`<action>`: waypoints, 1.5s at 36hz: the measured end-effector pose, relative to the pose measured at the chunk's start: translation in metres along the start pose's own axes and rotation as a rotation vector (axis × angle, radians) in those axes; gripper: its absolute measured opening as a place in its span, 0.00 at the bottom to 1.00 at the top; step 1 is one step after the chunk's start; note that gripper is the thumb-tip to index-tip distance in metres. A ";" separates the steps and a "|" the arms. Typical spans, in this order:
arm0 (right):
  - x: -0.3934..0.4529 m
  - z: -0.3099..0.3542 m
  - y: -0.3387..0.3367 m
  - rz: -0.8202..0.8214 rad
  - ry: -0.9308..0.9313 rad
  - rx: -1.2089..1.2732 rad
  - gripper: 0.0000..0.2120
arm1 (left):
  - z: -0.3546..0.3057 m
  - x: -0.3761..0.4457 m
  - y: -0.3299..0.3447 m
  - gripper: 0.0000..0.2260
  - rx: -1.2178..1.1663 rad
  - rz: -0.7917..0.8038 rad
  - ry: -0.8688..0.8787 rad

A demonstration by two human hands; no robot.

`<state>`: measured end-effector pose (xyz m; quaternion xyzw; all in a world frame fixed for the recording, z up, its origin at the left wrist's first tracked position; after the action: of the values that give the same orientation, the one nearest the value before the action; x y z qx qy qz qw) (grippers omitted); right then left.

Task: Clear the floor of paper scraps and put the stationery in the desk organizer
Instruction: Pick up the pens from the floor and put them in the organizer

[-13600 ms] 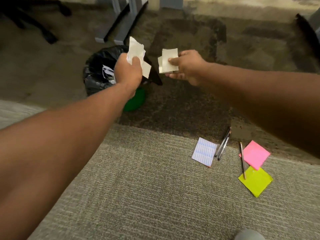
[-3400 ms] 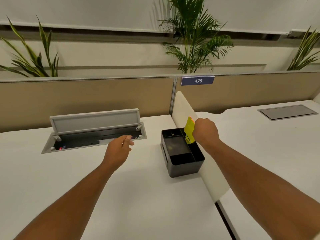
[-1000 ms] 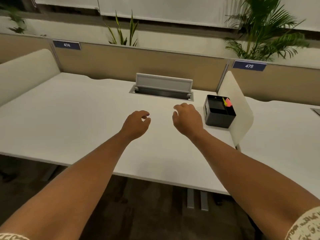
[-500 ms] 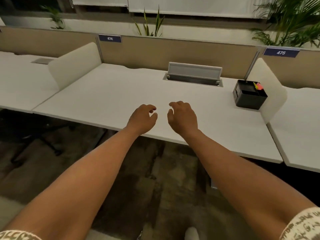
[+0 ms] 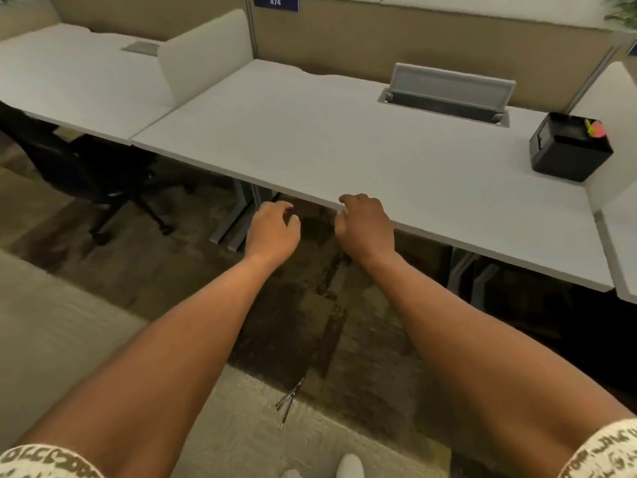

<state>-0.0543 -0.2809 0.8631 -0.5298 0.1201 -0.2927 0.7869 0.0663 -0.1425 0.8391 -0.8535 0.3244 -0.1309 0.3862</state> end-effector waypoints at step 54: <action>-0.215 -0.200 0.811 0.656 0.015 -0.145 0.28 | 0.628 -0.122 0.551 0.16 0.274 0.581 -0.260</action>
<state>-0.0558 -0.0900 0.0217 -0.5154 0.3108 -0.0184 0.7984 0.0223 0.0275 0.0135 -0.6751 0.4816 0.0521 0.5564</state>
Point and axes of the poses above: each hand's wrist, its own x-axis towards the middle knuckle, its own y-axis out of the palm, z = x × y, the point moved 9 cm from there along x, towards the middle knuckle, and after that the axes turned 9 degrees about z, right-handed, at the moved point
